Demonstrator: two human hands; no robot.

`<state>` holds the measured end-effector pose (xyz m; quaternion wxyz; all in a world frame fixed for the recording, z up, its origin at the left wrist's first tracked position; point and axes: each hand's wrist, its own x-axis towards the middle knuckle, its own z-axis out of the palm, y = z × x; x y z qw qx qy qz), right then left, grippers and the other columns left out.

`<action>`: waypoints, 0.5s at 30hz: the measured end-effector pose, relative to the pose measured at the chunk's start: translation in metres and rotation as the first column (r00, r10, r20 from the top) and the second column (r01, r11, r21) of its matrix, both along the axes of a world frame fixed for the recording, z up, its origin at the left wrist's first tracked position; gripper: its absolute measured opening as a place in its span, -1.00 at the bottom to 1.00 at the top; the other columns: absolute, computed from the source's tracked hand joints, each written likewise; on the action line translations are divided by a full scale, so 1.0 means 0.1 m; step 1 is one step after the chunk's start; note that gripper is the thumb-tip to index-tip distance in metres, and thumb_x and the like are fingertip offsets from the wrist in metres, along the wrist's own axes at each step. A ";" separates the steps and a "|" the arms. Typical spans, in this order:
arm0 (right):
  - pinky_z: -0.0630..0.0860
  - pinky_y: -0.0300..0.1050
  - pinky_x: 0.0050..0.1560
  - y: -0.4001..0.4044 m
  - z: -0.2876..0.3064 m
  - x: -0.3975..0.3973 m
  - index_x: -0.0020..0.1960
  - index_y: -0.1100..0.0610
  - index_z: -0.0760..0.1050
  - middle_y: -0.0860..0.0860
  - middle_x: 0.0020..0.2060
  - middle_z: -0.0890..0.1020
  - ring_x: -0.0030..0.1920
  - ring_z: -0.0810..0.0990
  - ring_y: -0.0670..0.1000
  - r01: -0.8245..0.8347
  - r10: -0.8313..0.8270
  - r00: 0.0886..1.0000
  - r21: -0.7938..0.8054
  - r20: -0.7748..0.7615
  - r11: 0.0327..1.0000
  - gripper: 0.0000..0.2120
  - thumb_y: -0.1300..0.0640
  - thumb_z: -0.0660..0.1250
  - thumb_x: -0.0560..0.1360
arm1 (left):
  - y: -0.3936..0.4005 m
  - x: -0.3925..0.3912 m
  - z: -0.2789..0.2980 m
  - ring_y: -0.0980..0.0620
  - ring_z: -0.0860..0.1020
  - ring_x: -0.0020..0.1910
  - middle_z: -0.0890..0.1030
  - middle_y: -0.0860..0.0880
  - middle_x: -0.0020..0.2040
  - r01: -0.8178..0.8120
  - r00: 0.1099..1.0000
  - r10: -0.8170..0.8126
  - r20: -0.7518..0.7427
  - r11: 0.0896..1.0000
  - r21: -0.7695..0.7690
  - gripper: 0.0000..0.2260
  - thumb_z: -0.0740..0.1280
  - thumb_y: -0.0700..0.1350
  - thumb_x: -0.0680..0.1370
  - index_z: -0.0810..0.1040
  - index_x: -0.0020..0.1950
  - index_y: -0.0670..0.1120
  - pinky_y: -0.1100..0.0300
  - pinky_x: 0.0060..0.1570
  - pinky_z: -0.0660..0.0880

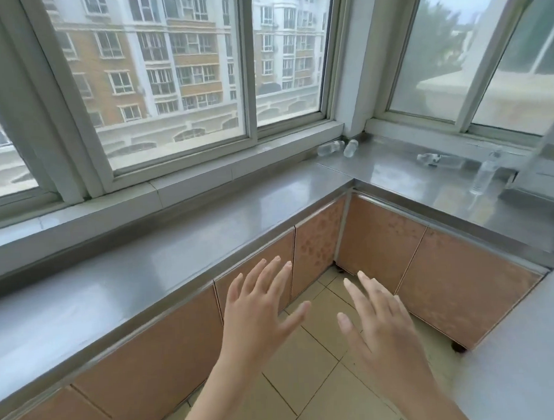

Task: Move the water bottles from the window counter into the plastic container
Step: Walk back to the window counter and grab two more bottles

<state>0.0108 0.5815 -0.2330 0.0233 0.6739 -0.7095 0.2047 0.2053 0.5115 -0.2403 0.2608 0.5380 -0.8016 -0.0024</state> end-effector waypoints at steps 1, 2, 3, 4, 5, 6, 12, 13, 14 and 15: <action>0.34 0.18 0.32 -0.21 0.03 -0.02 0.41 0.03 0.37 0.04 0.40 0.41 0.38 0.37 0.08 0.023 -0.023 1.000 -0.001 0.003 1.000 -0.41 -0.23 -0.15 0.58 | -0.26 -0.02 0.04 0.09 0.29 0.52 0.37 0.14 0.51 0.013 1.000 -0.013 0.001 1.000 -0.003 -0.37 0.09 0.40 0.51 0.37 0.50 0.15 0.08 0.46 0.03; 0.35 0.20 0.31 -0.40 0.05 -0.05 0.40 0.03 0.38 0.05 0.40 0.41 0.38 0.38 0.09 0.041 -0.041 0.999 0.005 0.004 0.999 -0.40 -0.23 -0.16 0.58 | -0.51 -0.06 0.07 0.08 0.29 0.52 0.37 0.14 0.51 0.025 1.000 -0.025 0.003 1.000 -0.007 -0.37 0.10 0.40 0.51 0.37 0.50 0.15 0.09 0.45 0.01; 0.36 0.20 0.31 -0.59 0.07 -0.08 0.40 0.03 0.38 0.05 0.40 0.41 0.38 0.38 0.10 0.056 -0.056 0.998 0.009 0.004 0.998 -0.41 -0.23 -0.15 0.58 | -0.74 -0.10 0.11 0.08 0.29 0.52 0.38 0.14 0.51 0.039 0.999 -0.039 0.007 0.999 -0.009 -0.37 0.09 0.40 0.51 0.37 0.50 0.14 0.08 0.45 0.00; 0.35 0.20 0.32 -0.77 0.09 -0.13 0.41 0.03 0.37 0.05 0.41 0.39 0.39 0.37 0.10 0.071 -0.071 0.997 0.010 0.003 0.997 -0.44 -0.21 -0.11 0.58 | -0.96 -0.16 0.14 0.08 0.28 0.53 0.37 0.14 0.51 0.055 0.998 -0.055 0.009 0.998 -0.008 -0.37 0.09 0.40 0.51 0.37 0.50 0.14 0.08 0.45 0.00; 0.33 0.18 0.33 -0.93 0.10 -0.17 0.42 0.02 0.35 0.05 0.42 0.38 0.40 0.35 0.10 0.087 -0.087 0.996 0.007 0.000 0.996 -0.46 -0.20 -0.06 0.57 | -1.16 -0.22 0.17 0.08 0.26 0.53 0.36 0.14 0.52 0.072 0.997 -0.072 0.008 0.997 -0.006 -0.37 0.08 0.40 0.51 0.36 0.51 0.14 0.08 0.46 0.00; 0.32 0.17 0.35 -1.07 0.09 -0.22 0.43 0.02 0.34 0.04 0.43 0.37 0.41 0.34 0.09 0.103 -0.103 0.995 0.006 -0.005 0.995 -0.46 -0.18 -0.03 0.56 | -1.33 -0.29 0.19 0.09 0.24 0.54 0.35 0.15 0.52 0.087 0.996 -0.087 0.002 0.996 -0.006 -0.37 0.08 0.39 0.51 0.36 0.51 0.14 0.07 0.46 0.01; 0.29 0.16 0.38 -1.91 0.05 -0.63 0.45 -0.01 0.31 0.02 0.46 0.33 0.44 0.30 0.07 0.160 -0.160 0.987 0.036 0.009 0.986 -0.45 -0.21 -0.06 0.55 | -2.22 -0.77 0.15 0.10 0.22 0.55 0.32 0.16 0.54 0.140 0.990 -0.140 -0.025 0.990 0.003 -0.37 0.07 0.39 0.51 0.35 0.51 0.15 0.04 0.49 0.07; 0.27 0.15 0.39 -2.06 0.03 -0.72 0.45 -0.01 0.31 0.02 0.46 0.32 0.44 0.29 0.07 0.166 -0.166 0.986 0.036 0.009 0.986 -0.45 -0.21 -0.05 0.55 | -2.37 -0.86 0.12 0.09 0.23 0.54 0.32 0.15 0.54 0.143 0.989 -0.143 -0.025 0.990 0.001 -0.37 0.07 0.39 0.51 0.35 0.51 0.15 0.03 0.49 0.09; 0.25 0.14 0.40 -2.20 0.00 -0.82 0.45 -0.01 0.30 0.01 0.46 0.32 0.45 0.28 0.06 0.169 -0.170 0.985 0.035 0.011 0.985 -0.44 -0.21 -0.05 0.55 | -2.52 -0.97 0.10 0.09 0.23 0.55 0.32 0.15 0.54 0.147 0.989 -0.147 -0.029 0.989 0.002 -0.38 0.08 0.38 0.51 0.35 0.51 0.15 0.02 0.49 0.11; 0.22 0.13 0.40 -2.36 -0.02 -0.93 0.46 -0.02 0.30 0.01 0.47 0.31 0.45 0.26 0.06 0.173 -0.173 0.985 0.038 0.015 0.984 -0.44 -0.22 -0.06 0.55 | -2.68 -1.08 0.07 0.09 0.23 0.55 0.32 0.16 0.54 0.151 0.988 -0.151 -0.035 0.989 0.003 -0.37 0.07 0.38 0.51 0.34 0.51 0.15 0.01 0.49 0.11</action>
